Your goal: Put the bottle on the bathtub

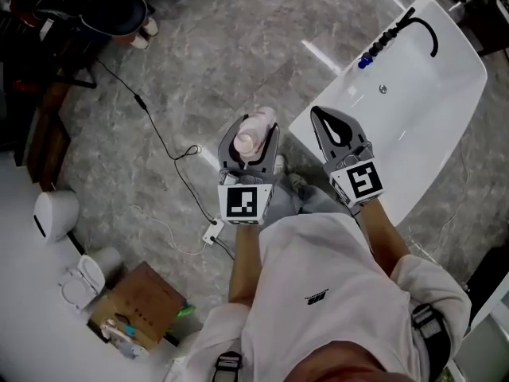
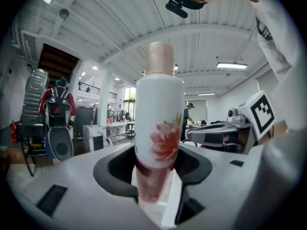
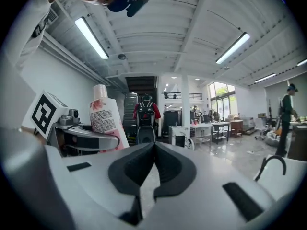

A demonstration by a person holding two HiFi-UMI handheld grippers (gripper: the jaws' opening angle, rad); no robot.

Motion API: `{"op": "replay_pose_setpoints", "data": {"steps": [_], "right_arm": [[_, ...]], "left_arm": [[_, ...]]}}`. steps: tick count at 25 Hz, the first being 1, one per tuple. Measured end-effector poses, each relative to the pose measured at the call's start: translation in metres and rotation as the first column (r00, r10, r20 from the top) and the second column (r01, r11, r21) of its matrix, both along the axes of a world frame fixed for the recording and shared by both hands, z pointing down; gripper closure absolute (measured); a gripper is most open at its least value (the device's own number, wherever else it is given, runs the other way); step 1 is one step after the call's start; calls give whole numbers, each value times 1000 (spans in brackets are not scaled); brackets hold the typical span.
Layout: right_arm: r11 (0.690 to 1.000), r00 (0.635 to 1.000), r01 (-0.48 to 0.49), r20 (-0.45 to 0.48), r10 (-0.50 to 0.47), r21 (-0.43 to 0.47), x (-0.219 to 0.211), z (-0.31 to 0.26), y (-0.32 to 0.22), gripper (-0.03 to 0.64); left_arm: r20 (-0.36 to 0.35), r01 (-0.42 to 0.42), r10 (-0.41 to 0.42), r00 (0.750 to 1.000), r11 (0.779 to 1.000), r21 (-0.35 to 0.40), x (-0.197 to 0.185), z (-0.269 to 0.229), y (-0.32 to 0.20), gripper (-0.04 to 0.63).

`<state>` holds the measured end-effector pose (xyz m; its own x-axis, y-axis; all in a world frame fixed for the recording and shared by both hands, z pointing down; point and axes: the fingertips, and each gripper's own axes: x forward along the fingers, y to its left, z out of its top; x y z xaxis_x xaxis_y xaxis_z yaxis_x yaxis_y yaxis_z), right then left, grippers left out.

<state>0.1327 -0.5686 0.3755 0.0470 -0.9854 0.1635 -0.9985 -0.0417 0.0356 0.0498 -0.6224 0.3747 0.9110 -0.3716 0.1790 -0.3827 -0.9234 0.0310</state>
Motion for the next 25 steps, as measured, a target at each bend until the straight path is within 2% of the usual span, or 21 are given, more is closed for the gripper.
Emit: {"op": "replay_pose_setpoints", "data": {"steps": [2,5,11,16,25], "right_arm": [[997,997,-78,-3,78,-24,22,10,-1,623],[981,982,-187,-4,187,-57,53,28,0,623],[915,922,-384,4,387,-122,96,74,26,623],[886,893,-444,8,449,-133,131,111,40,623],[839,844,-516,68,533,-175,184,188,70,623]], "left_arm": [[4,-86,87,996,996,-19,27,8,-6,371],[21,-201,202,979,979,-35,64,28,-13,371],[47,-400,405,913,913,-84,123,81,0,371],[67,-464,471,880,880,-100,167,125,12,371],[121,-546,558,821,829,-118,229,205,42,371]]}}
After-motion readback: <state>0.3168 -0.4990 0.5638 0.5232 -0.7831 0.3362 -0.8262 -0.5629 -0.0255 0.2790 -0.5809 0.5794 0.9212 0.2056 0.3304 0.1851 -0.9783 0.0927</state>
